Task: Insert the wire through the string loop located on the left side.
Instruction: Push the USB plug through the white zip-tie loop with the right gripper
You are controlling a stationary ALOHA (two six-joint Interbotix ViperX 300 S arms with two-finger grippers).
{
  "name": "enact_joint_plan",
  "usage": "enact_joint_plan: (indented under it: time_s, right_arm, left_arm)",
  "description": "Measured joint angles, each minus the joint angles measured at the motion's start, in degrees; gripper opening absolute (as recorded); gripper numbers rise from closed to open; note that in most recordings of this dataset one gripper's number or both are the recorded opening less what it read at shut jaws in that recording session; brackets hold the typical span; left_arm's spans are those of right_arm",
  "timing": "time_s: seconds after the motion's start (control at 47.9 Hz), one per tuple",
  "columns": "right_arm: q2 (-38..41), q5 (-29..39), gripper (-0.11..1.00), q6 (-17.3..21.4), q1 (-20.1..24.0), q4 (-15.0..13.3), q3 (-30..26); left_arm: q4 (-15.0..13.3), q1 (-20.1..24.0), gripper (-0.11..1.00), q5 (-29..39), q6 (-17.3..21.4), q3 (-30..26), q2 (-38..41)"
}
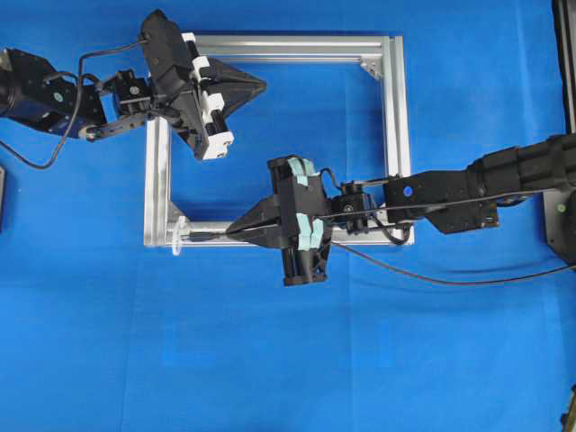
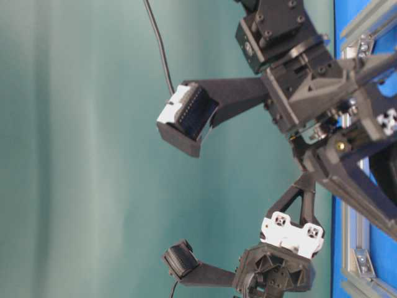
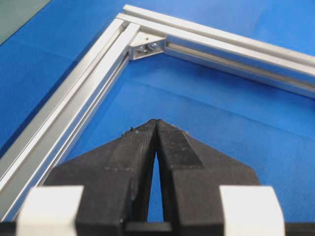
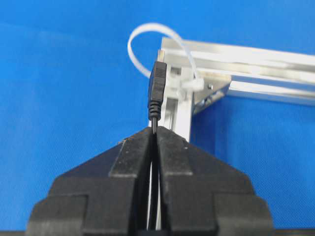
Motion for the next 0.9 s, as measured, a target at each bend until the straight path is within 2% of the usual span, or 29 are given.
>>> enact_joint_plan:
  time_s: [0.125,0.585,0.898]
  right_arm:
    - [1.05,0.79,0.0,-0.09,0.0,0.0,-1.41]
    - [8.7,4.13,0.0,0.0,0.0,0.0,-12.04]
    - [9.76,5.54,0.0,0.0,0.0,0.0,-14.41]
  left_arm:
    - [0.09,0.0,0.0,0.0,0.0,-0.09,0.0]
    - [0.09,0.0,0.0,0.0,0.0,0.0,0.0]
    - [0.09,0.0,0.0,0.0,0.0,0.53,0.0]
